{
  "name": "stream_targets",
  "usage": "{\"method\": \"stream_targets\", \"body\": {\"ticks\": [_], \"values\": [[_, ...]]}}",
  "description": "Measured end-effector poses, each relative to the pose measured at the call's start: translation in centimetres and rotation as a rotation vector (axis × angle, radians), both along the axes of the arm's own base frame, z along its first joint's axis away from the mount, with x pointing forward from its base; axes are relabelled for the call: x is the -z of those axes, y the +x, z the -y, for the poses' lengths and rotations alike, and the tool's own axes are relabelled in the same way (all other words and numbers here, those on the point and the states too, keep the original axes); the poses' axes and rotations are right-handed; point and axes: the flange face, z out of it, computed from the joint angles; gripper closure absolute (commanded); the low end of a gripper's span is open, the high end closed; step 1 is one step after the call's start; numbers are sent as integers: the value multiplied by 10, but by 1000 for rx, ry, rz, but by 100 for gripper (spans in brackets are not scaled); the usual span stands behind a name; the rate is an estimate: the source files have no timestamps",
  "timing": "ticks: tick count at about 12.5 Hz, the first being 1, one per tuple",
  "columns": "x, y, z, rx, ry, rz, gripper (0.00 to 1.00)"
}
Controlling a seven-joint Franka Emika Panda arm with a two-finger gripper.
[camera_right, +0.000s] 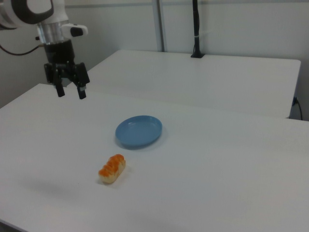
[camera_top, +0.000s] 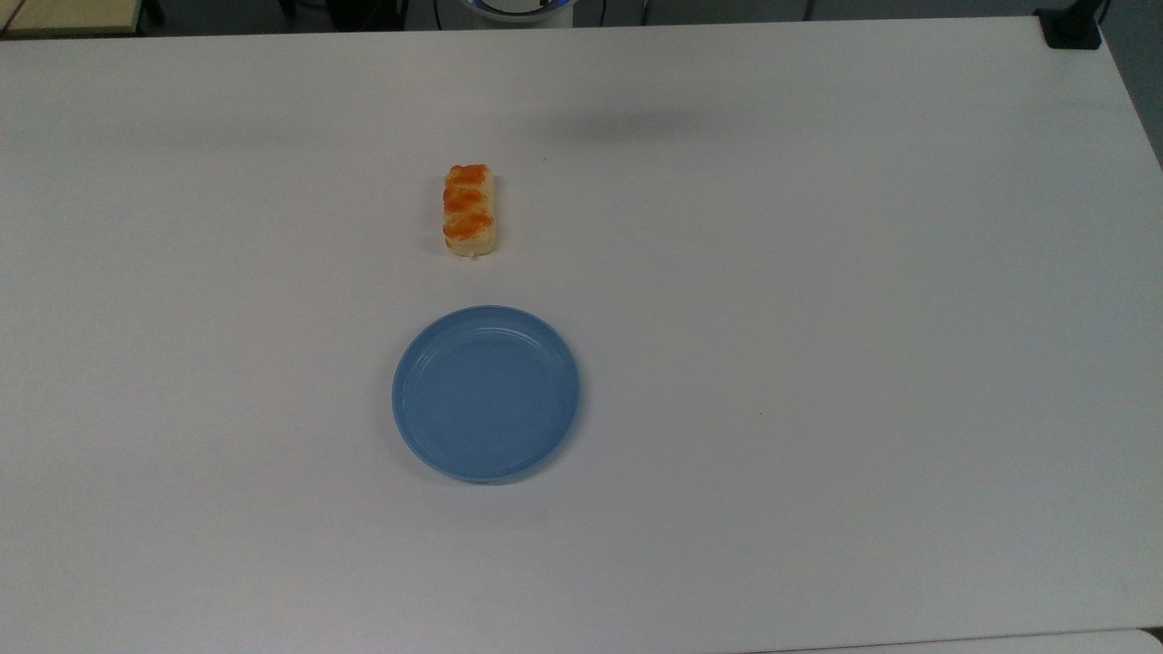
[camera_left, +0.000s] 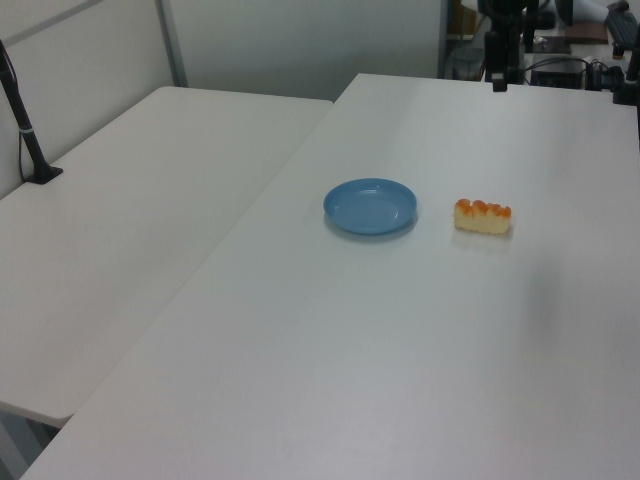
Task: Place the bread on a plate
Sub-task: 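Lower the open gripper over the orange-topped bread roll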
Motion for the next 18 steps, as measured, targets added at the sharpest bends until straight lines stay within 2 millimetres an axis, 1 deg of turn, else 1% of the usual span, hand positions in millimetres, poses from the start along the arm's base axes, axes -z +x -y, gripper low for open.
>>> {"method": "stream_targets", "body": {"ticks": [1,2,3,4,8,9,10,12,15,18], "values": [[7,-11,-6,-14,-2,-4,0],[16,-21,-8,-21,-3,-4,0],[28,-25,-6,-21,-3,5,0],[44,-27,0,-15,-2,11,0],[131,-23,35,31,8,75,0],[150,-24,42,39,12,98,0],[168,-27,44,40,15,115,0],[189,-31,46,41,18,111,0],[222,-21,55,53,24,106,0],[253,-13,55,30,9,77,0]]}}
